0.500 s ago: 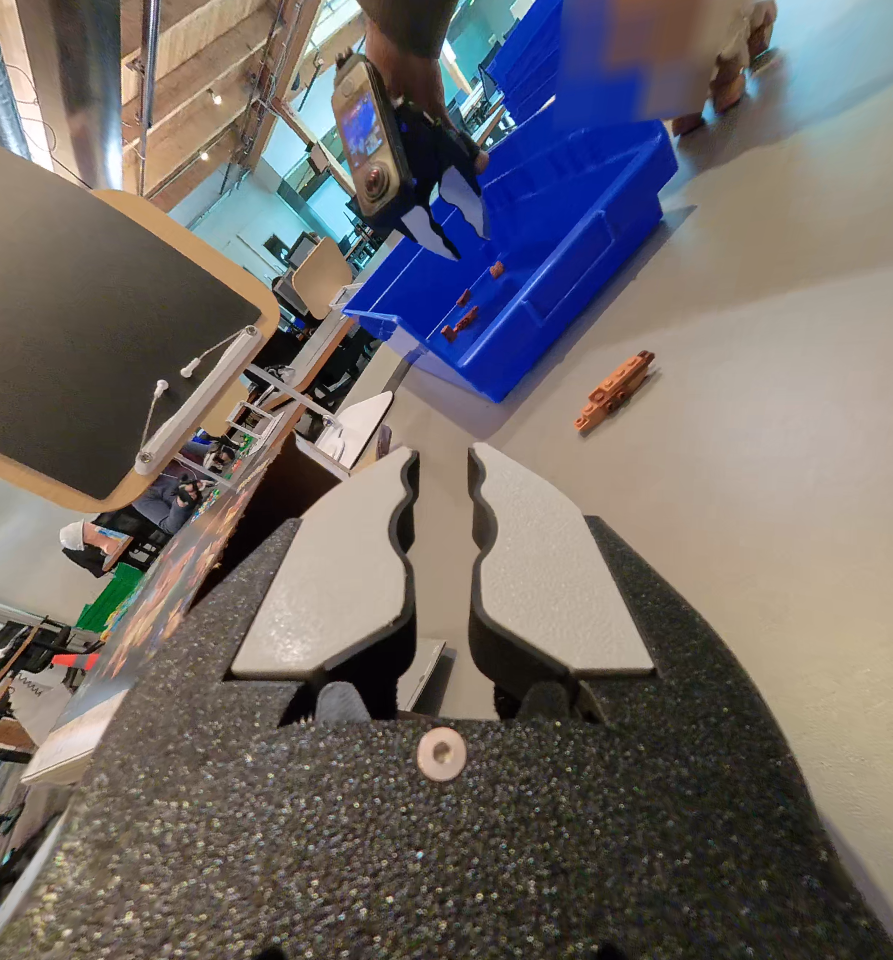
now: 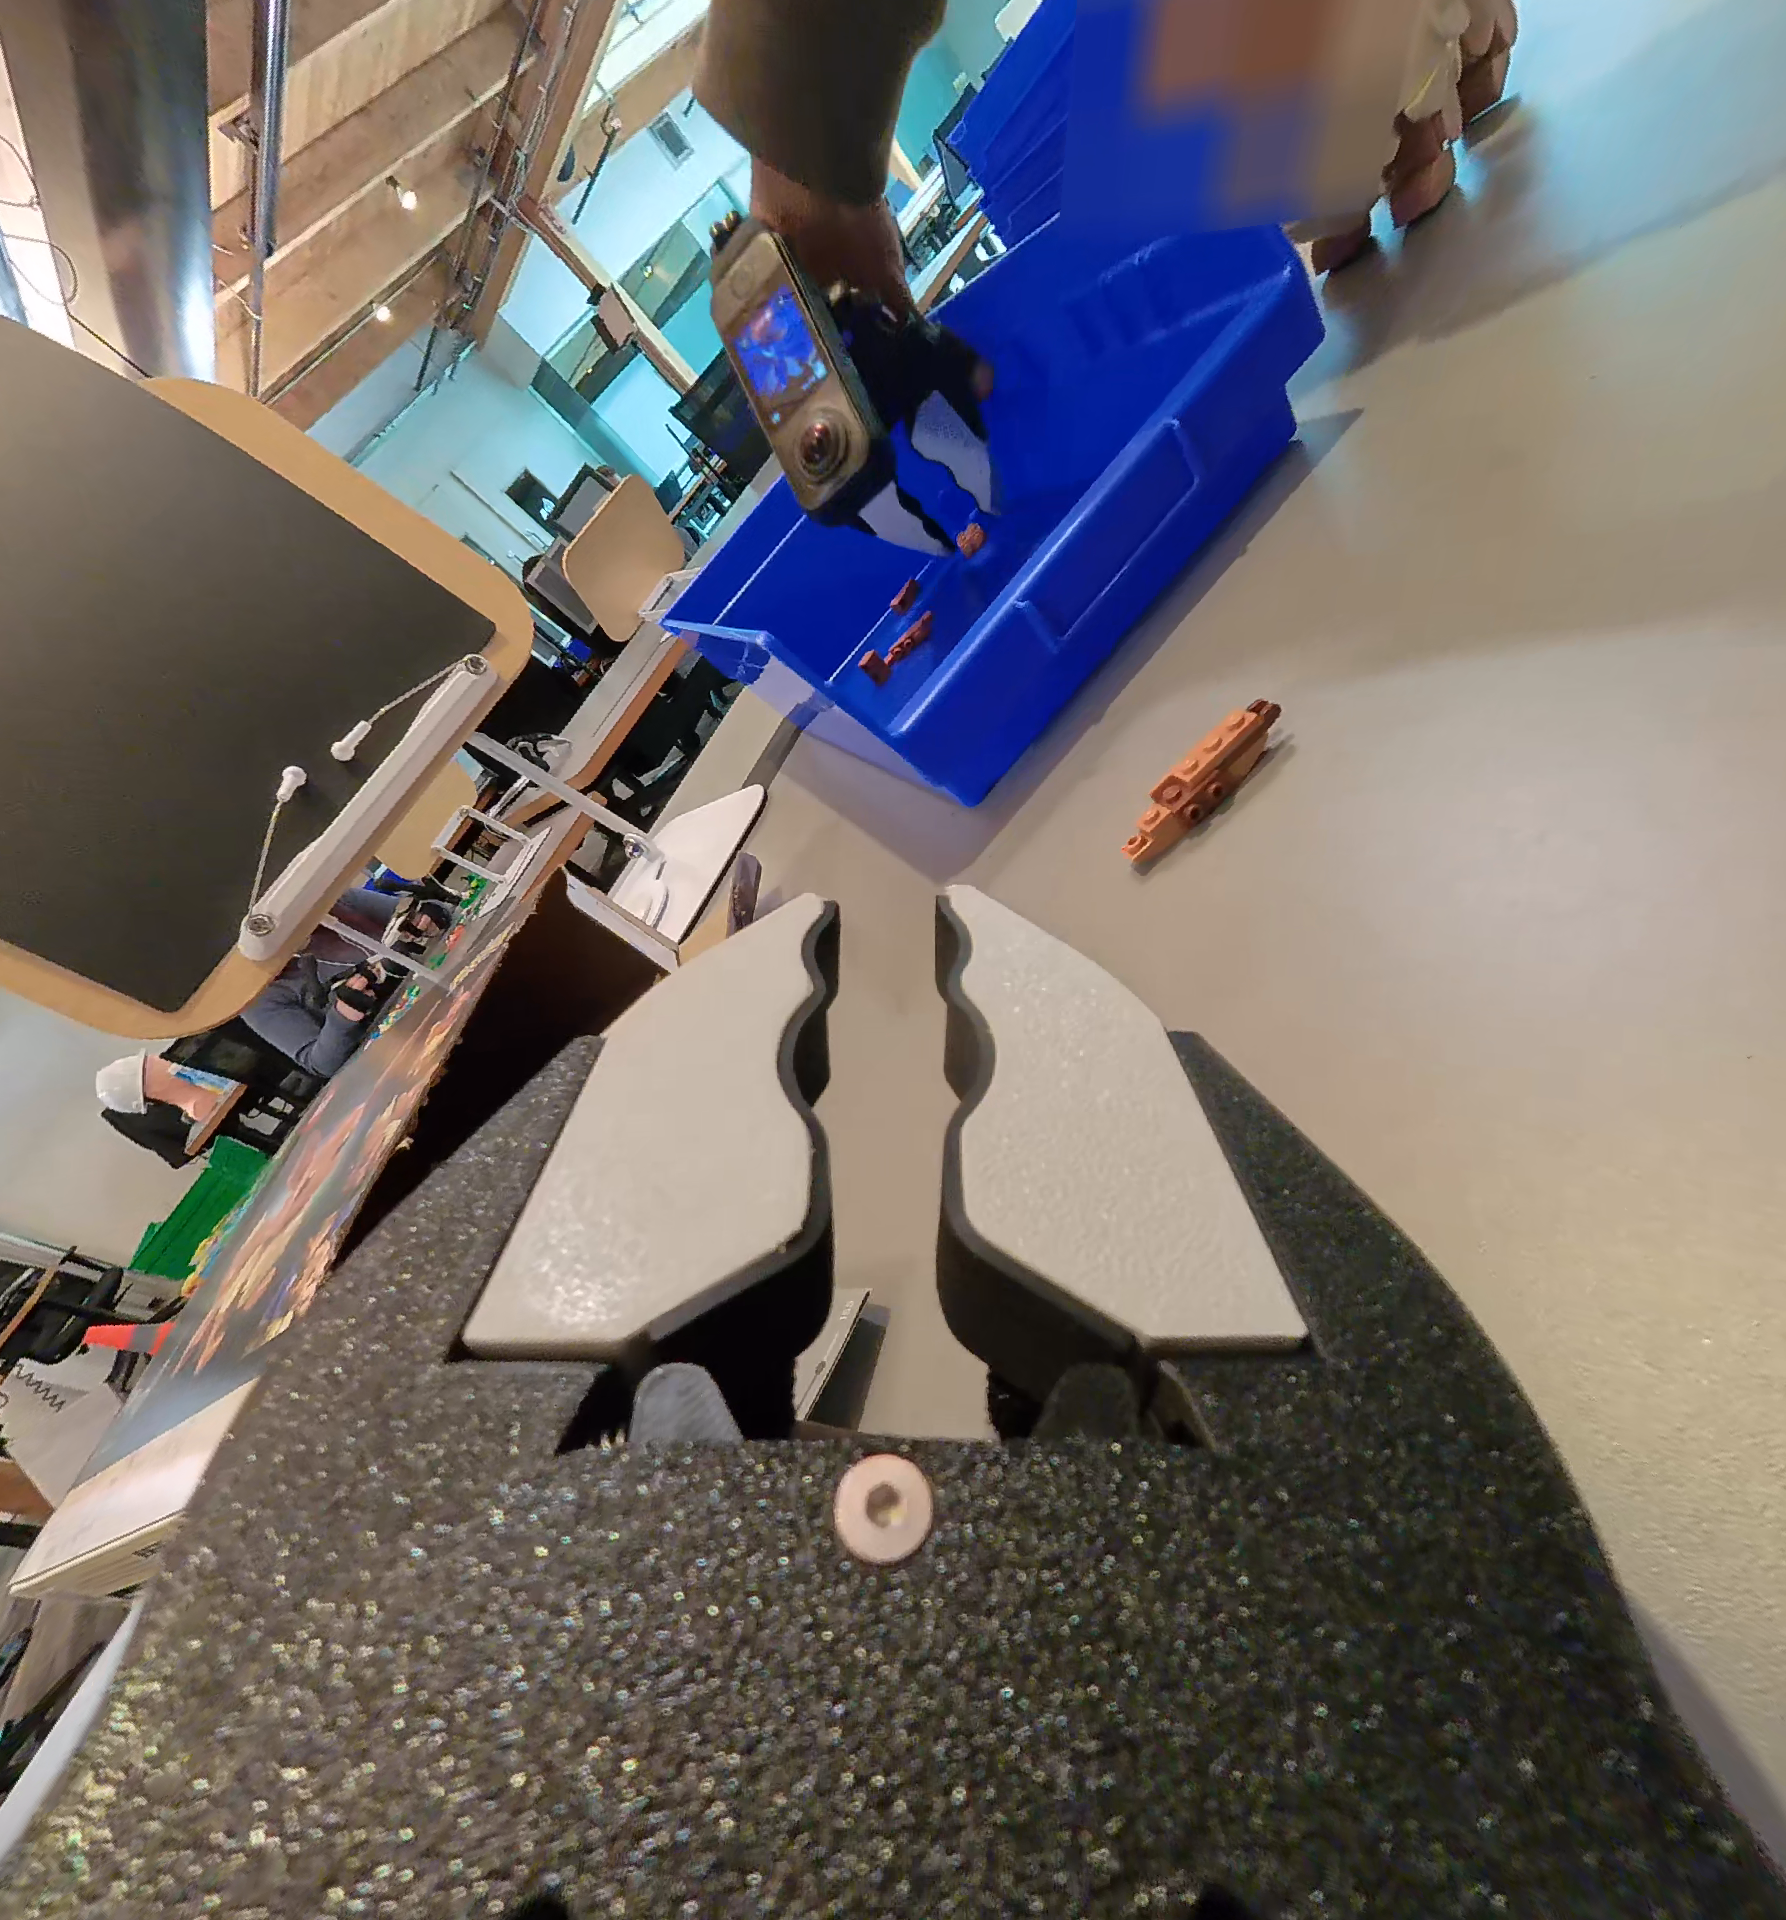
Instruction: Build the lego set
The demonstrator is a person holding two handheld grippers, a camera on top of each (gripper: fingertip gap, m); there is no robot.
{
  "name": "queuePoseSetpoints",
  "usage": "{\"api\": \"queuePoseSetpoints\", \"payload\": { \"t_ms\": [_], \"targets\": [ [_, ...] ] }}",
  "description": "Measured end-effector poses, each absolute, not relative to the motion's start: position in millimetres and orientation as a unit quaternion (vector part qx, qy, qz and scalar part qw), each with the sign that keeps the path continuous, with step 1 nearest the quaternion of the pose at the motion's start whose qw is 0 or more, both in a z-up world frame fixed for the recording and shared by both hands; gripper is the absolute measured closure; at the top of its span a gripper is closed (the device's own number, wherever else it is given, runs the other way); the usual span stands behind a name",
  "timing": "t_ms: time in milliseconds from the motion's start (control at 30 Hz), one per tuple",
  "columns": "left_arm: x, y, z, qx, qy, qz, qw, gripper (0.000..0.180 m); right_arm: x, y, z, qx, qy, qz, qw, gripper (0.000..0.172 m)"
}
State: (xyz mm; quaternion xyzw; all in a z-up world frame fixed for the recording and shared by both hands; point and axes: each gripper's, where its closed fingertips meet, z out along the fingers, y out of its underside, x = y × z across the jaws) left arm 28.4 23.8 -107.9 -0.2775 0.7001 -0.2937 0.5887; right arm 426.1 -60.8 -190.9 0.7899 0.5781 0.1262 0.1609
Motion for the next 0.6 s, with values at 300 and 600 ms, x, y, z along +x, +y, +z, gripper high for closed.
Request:
{"api": "queuePoseSetpoints", "payload": {
  "t_ms": [300, 600],
  "targets": [
    [28, 23, -108, -0.277, 0.701, -0.295, 0.587, 0.163, 427, -64, -186, 0.789, 0.567, 0.147, 0.186, 0.155],
    [27, 20, -104, -0.271, 0.700, -0.295, 0.592, 0.164, 360, -22, -8, 0.889, 0.363, 0.276, -0.054, 0.156]
  ]
}}
